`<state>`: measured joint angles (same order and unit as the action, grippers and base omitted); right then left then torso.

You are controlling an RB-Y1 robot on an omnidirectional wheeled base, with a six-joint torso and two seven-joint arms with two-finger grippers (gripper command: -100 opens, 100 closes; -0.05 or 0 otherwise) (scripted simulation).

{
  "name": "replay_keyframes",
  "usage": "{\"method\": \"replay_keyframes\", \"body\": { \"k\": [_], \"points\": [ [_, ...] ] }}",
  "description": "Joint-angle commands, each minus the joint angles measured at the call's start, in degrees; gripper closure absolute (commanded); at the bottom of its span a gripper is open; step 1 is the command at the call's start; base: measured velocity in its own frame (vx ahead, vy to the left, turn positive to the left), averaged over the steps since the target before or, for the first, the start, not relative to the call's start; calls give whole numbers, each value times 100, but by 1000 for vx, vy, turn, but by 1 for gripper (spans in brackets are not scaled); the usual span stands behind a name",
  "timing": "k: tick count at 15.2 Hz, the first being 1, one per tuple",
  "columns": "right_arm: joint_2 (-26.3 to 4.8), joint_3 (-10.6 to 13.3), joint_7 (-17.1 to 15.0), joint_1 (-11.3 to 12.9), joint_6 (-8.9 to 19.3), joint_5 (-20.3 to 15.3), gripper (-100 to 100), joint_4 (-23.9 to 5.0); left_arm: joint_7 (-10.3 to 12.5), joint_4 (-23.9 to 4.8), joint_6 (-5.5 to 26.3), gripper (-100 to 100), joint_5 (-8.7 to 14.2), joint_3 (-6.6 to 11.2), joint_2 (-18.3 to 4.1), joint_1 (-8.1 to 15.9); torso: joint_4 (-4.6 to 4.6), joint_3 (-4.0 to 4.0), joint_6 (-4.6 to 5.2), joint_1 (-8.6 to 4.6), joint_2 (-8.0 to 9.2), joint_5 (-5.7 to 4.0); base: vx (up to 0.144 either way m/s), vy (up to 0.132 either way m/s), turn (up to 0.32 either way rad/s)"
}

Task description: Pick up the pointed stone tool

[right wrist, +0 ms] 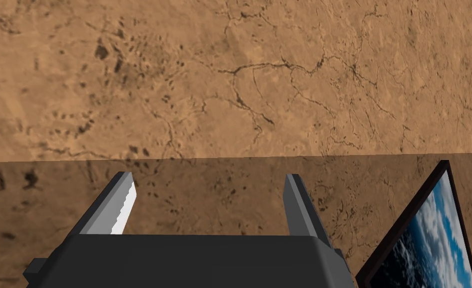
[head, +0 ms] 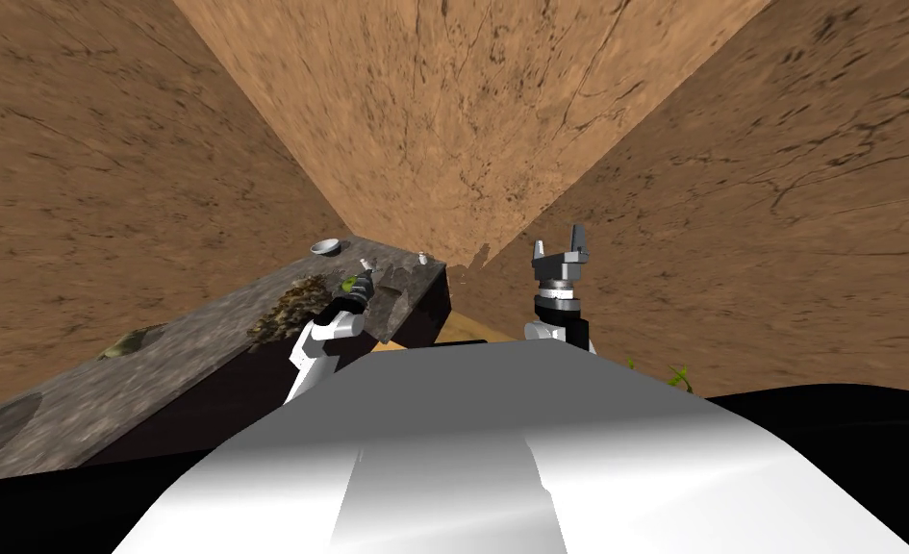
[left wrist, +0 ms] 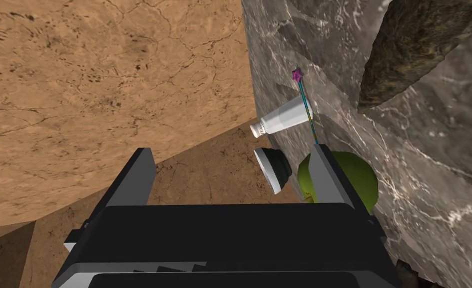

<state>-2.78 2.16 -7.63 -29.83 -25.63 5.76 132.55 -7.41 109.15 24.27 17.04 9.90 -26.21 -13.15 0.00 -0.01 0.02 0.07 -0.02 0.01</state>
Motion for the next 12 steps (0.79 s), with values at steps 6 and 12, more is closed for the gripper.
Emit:
{"method": "replay_keyframes", "body": {
  "k": [6,12],
  "points": [
    [0,0,0,0,0,0,0,0,-45,-226,808,-100,202,130,-191,202,0,0,0,0,-1,0,-4,13,-89],
    [0,0,0,0,0,0,0,0,-98,-491,1496,-100,451,284,-411,435,0,0,0,2,0,0,-5,16,-93]
  ]
}}
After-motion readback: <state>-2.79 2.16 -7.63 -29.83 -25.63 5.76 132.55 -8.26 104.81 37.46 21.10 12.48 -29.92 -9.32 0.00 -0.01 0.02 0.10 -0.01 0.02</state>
